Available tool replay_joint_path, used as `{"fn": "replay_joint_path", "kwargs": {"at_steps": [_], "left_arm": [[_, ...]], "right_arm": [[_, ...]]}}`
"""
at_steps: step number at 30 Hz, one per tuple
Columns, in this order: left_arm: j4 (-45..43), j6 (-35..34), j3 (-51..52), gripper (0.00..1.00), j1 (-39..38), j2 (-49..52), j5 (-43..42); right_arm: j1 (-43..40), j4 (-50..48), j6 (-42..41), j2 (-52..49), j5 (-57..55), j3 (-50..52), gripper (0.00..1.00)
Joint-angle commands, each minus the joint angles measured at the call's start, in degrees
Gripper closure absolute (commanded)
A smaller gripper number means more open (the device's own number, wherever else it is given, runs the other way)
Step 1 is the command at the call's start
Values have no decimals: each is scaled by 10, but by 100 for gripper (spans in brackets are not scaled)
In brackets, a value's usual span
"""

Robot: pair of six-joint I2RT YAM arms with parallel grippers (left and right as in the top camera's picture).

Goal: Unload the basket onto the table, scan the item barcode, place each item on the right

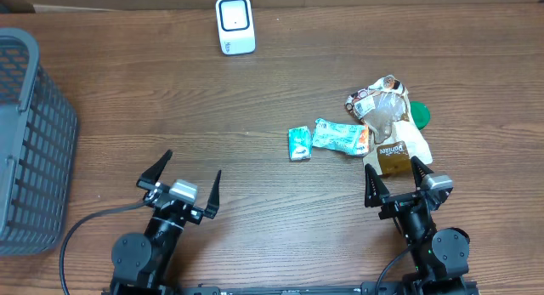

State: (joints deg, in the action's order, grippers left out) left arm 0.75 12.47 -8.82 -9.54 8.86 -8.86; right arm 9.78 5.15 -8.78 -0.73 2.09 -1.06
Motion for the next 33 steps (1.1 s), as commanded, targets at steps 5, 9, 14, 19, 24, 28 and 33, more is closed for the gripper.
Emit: {"fn": "replay_joint_path", "kwargs": {"at_steps": [5, 9, 14, 19, 24, 28, 33], "left_arm": [[-15, 9, 59, 0, 31, -69, 18], [-40, 13, 80, 0, 47, -85, 18], [-53, 17, 86, 0, 48, -87, 18], [6, 17, 86, 0, 48, -87, 16], [30, -9, 85, 0, 48, -87, 14], [30, -9, 85, 0, 48, -87, 14], [30, -9, 85, 0, 48, -87, 14]], "right_arm": [[-2, -4, 2, 6, -5, 6, 0], [-2, -4, 2, 6, -5, 6, 0], [-2, -4, 2, 6, -5, 6, 0], [-2, -4, 2, 6, -5, 6, 0], [-2, -4, 2, 6, -5, 6, 0], [-2, -4, 2, 6, -5, 6, 0], [-2, -4, 2, 6, -5, 6, 0]]}}
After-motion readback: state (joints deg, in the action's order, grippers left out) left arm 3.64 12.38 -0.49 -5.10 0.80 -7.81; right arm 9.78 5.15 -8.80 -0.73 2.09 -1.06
